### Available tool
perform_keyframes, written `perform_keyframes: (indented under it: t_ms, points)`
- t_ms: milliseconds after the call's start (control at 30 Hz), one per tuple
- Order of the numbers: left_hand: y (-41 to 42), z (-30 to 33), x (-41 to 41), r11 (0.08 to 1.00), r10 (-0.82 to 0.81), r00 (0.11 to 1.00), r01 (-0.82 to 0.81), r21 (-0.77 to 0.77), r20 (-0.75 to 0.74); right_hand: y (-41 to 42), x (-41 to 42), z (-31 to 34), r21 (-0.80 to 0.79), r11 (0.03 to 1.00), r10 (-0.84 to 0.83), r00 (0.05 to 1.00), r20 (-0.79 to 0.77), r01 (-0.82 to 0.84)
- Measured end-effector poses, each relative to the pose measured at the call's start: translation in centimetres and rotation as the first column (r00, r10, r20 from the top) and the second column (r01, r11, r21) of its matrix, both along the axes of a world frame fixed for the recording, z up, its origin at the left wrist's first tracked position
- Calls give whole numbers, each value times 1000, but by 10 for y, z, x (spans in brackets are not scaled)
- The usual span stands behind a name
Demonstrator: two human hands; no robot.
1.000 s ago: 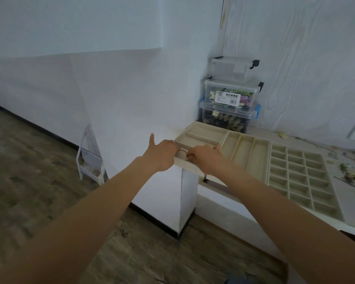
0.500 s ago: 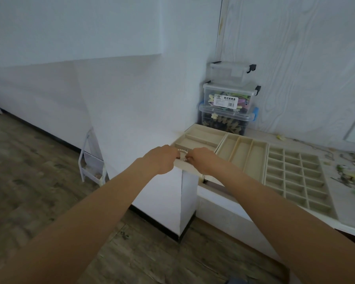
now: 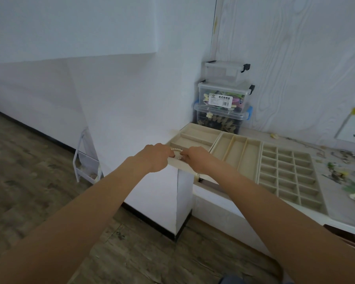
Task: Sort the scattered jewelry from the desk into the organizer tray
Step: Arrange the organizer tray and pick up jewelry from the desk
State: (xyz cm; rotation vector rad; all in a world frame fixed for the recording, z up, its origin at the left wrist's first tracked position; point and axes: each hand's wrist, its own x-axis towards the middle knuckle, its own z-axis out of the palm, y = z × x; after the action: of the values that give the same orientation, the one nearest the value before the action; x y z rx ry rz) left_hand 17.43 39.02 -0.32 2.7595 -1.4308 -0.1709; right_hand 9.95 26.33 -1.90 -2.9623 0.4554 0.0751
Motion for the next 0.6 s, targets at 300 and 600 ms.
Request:
perform_keyframes:
  t_ms: [300,600]
  points:
    - [-35,29,-73,920,-68,995,92,-382,75,-39,-135,35,127,987,-132,950,281,100]
    - [-160,40,-192,815,-333,943,277,-510,-20,-120,-263,46,118,881,-473,859,196,459]
